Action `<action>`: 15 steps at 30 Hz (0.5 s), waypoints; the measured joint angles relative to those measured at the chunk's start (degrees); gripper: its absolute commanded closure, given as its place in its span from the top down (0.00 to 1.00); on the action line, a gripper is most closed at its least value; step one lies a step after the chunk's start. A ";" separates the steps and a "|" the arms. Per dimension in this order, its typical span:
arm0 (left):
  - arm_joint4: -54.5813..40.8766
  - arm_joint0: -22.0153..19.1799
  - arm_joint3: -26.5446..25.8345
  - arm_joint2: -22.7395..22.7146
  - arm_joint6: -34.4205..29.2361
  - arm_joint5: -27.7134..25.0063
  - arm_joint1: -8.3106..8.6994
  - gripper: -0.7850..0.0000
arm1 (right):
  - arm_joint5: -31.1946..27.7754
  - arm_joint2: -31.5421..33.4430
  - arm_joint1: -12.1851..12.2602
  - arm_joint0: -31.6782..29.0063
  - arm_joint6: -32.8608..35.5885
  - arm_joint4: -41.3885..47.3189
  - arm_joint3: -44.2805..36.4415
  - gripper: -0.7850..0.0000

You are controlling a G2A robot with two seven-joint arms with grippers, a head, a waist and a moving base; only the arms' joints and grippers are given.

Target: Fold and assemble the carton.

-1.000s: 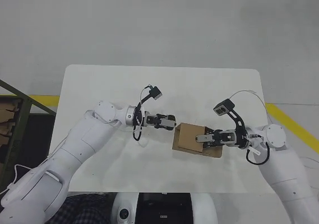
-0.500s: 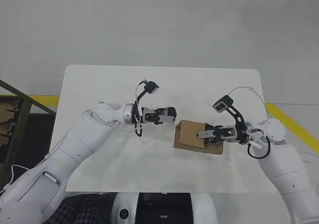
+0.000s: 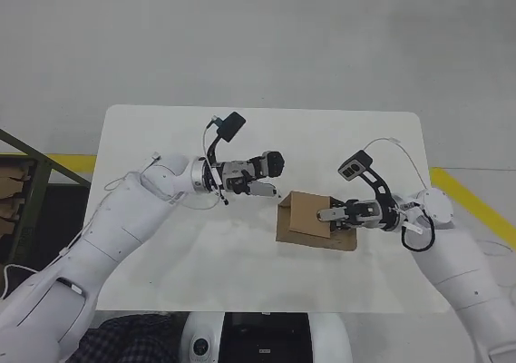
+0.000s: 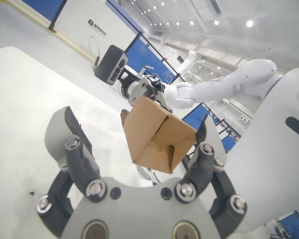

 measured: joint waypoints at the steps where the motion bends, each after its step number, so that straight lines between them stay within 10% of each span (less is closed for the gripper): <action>1: 1.26 0.24 -0.69 -0.98 0.00 0.00 0.06 1.00 | 0.17 -0.59 0.29 0.45 0.00 0.78 0.23 0.00; 15: 7.49 2.00 -3.33 -5.18 0.86 0.00 -0.23 1.00 | 0.01 -3.07 1.46 2.38 0.00 2.35 1.51 0.00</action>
